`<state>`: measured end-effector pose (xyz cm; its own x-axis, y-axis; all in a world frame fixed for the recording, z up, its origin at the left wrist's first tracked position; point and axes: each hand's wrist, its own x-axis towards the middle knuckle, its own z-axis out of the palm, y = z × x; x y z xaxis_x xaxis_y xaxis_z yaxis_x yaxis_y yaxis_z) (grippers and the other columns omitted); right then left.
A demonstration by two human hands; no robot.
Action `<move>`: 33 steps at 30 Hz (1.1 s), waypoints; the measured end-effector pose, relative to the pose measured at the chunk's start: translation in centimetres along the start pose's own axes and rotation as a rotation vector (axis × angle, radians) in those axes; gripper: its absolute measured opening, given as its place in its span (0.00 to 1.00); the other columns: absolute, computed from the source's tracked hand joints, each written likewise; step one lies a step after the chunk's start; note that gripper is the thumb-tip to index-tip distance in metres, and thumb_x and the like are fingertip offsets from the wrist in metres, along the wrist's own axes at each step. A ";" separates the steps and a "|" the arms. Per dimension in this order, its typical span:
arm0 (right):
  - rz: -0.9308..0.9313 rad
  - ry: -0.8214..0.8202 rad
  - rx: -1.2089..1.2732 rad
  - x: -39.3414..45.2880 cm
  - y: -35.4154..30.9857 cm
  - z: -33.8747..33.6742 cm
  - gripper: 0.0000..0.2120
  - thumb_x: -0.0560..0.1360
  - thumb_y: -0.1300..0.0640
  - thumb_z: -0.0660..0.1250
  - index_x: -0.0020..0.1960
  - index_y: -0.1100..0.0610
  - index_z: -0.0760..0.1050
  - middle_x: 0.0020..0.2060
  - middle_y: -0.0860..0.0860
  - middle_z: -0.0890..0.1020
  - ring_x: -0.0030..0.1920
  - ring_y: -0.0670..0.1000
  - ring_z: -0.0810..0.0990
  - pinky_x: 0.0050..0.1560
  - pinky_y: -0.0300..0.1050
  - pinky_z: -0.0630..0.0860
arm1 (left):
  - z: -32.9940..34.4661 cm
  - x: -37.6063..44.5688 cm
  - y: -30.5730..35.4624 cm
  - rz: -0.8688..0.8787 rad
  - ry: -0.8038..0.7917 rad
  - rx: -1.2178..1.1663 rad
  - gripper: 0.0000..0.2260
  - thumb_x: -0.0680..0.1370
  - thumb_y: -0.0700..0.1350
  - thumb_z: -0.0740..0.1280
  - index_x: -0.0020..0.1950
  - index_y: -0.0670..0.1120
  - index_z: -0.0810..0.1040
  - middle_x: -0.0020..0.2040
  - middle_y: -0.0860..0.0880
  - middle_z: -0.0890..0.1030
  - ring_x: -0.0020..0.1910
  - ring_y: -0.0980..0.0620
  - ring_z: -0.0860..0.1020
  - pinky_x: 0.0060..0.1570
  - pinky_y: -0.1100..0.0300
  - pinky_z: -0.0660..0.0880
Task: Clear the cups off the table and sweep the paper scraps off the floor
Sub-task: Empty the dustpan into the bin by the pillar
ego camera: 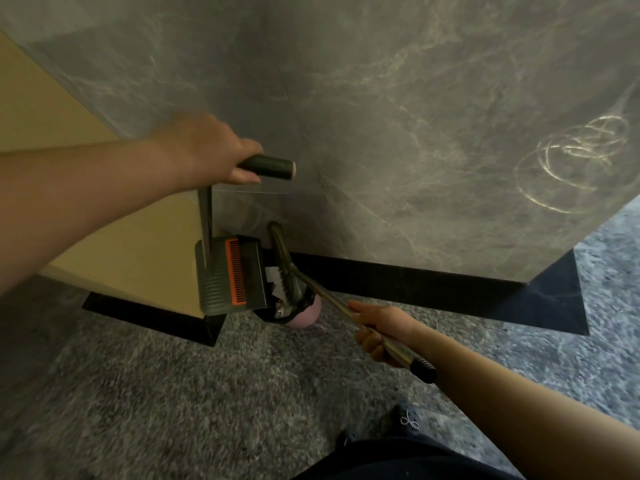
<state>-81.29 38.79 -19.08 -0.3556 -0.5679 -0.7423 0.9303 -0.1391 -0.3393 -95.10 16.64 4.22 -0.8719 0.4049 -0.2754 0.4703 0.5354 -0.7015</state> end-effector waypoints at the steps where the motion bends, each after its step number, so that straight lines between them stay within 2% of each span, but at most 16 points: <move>1: -0.002 0.003 0.002 -0.1 0.1 0.1 0.13 0.83 0.60 0.51 0.55 0.46 0.71 0.23 0.50 0.67 0.19 0.43 0.65 0.18 0.32 0.63 | 0.0 -0.1 -0.5 -0.007 0.015 0.005 0.25 0.77 0.65 0.54 0.69 0.54 0.69 0.39 0.48 0.78 0.32 0.49 0.72 0.27 0.60 0.65; 4: -0.016 0.018 0.003 -0.1 0.4 0.2 0.17 0.83 0.60 0.52 0.68 0.45 0.66 0.23 0.50 0.67 0.19 0.43 0.65 0.18 0.34 0.63 | 0.5 -0.8 -1.0 -0.011 0.022 0.005 0.24 0.77 0.66 0.53 0.68 0.55 0.69 0.32 0.51 0.73 0.28 0.52 0.70 0.26 0.60 0.65; 7: -0.033 0.031 -0.023 -0.4 0.5 0.1 0.21 0.83 0.60 0.52 0.74 0.46 0.61 0.24 0.50 0.67 0.20 0.44 0.66 0.18 0.34 0.64 | 1.6 -2.3 -1.2 -0.064 -0.005 -0.047 0.24 0.77 0.65 0.54 0.68 0.55 0.70 0.34 0.50 0.75 0.30 0.51 0.72 0.25 0.60 0.62; 9: -0.045 0.041 -0.063 -0.8 0.7 0.3 0.21 0.83 0.60 0.52 0.74 0.46 0.61 0.25 0.50 0.67 0.21 0.44 0.66 0.18 0.34 0.64 | 2.5 -4.0 -1.7 -0.124 0.002 -0.122 0.23 0.77 0.64 0.56 0.67 0.54 0.71 0.36 0.49 0.77 0.32 0.49 0.74 0.26 0.60 0.62; 12: -0.047 0.046 -0.087 -1.4 1.1 0.9 0.19 0.82 0.59 0.53 0.72 0.46 0.64 0.26 0.51 0.68 0.22 0.44 0.66 0.19 0.34 0.65 | 3.8 -7.2 -2.5 -0.231 0.030 -0.193 0.23 0.77 0.64 0.58 0.66 0.53 0.73 0.30 0.49 0.72 0.28 0.50 0.71 0.26 0.61 0.61; 15: -0.036 0.033 -0.101 -2.4 1.8 1.7 0.12 0.82 0.59 0.54 0.60 0.46 0.71 0.26 0.51 0.68 0.22 0.44 0.66 0.19 0.34 0.65 | 5.0 -10.6 -2.7 -0.326 0.088 -0.264 0.23 0.76 0.62 0.60 0.65 0.50 0.76 0.27 0.49 0.69 0.25 0.49 0.67 0.26 0.61 0.59; 17: -0.037 0.031 -0.099 -3.0 2.8 2.2 0.11 0.82 0.59 0.55 0.57 0.45 0.71 0.26 0.51 0.68 0.22 0.44 0.66 0.20 0.34 0.64 | 5.7 -13.1 -2.4 -0.373 0.134 -0.303 0.23 0.76 0.61 0.62 0.63 0.48 0.77 0.26 0.48 0.68 0.24 0.48 0.67 0.26 0.61 0.57; 20: -0.063 0.055 -0.101 -3.8 4.8 2.8 0.15 0.82 0.59 0.55 0.66 0.45 0.67 0.26 0.51 0.68 0.21 0.44 0.66 0.19 0.34 0.64 | 6.4 -16.6 -1.1 -0.410 0.169 -0.362 0.22 0.76 0.60 0.63 0.62 0.46 0.78 0.26 0.48 0.68 0.24 0.48 0.67 0.25 0.62 0.57; 23: -0.104 0.074 -0.107 -4.7 7.4 3.7 0.21 0.82 0.59 0.54 0.74 0.47 0.61 0.25 0.51 0.68 0.20 0.44 0.66 0.18 0.34 0.64 | 6.9 -20.0 0.3 -0.447 0.189 -0.406 0.23 0.76 0.61 0.62 0.61 0.46 0.78 0.26 0.48 0.70 0.24 0.48 0.68 0.24 0.61 0.63; 26: -0.152 0.067 -0.093 -6.0 10.6 4.6 0.22 0.83 0.61 0.53 0.75 0.48 0.60 0.24 0.51 0.67 0.18 0.44 0.66 0.17 0.34 0.64 | 7.0 -23.6 2.0 -0.496 0.185 -0.470 0.24 0.76 0.63 0.59 0.61 0.48 0.77 0.28 0.47 0.72 0.27 0.46 0.72 0.27 0.59 0.68; 29: -0.177 0.072 -0.091 -7.5 14.0 5.4 0.21 0.83 0.61 0.52 0.73 0.48 0.61 0.23 0.51 0.65 0.17 0.44 0.64 0.17 0.32 0.62 | 6.8 -27.1 4.2 -0.487 0.272 -0.528 0.23 0.76 0.62 0.60 0.58 0.46 0.78 0.28 0.46 0.73 0.27 0.44 0.73 0.29 0.55 0.72; 33: -0.184 0.106 -0.104 -9.2 17.3 4.6 0.23 0.82 0.61 0.53 0.75 0.47 0.59 0.24 0.51 0.67 0.19 0.44 0.66 0.17 0.35 0.64 | 6.0 -30.7 6.9 -0.524 0.285 -0.582 0.21 0.76 0.62 0.60 0.53 0.46 0.78 0.28 0.46 0.72 0.26 0.44 0.72 0.28 0.57 0.68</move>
<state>-61.48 37.90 -15.51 -0.5305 -0.4519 -0.7172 0.8369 -0.1445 -0.5279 -65.90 3.44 3.84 -0.9663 0.1270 0.2241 0.0771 0.9727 -0.2187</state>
